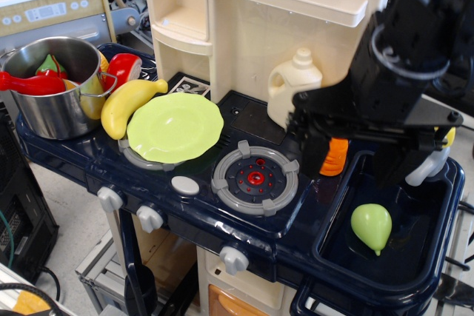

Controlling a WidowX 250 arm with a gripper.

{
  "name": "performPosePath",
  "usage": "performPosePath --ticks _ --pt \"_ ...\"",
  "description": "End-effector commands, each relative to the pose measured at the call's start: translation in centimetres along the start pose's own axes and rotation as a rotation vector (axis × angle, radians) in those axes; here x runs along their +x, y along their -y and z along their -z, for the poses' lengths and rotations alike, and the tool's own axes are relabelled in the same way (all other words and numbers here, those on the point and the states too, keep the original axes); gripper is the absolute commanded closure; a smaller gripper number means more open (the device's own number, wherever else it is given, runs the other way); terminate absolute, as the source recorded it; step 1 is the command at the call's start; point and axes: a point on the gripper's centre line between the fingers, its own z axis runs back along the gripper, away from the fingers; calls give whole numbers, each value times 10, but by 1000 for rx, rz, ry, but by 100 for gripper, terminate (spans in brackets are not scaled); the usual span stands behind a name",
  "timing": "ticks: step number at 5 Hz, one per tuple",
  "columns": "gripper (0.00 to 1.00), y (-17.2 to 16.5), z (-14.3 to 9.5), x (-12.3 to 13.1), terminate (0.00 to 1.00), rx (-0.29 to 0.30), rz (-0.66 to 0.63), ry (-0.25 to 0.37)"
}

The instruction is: Put pear on plate

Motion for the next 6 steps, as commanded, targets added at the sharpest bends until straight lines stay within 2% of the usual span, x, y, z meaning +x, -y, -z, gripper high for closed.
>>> performPosePath --ticks 1,2,4,5,6 --pt "0 42 36 15 0 -100 -19 56" --pt "0 58 53 11 0 -185 -32 51" --pt "0 65 89 21 0 -232 3 97" --pt "0 65 96 23 0 -229 1 94" --pt "100 71 111 23 0 -252 -22 81"
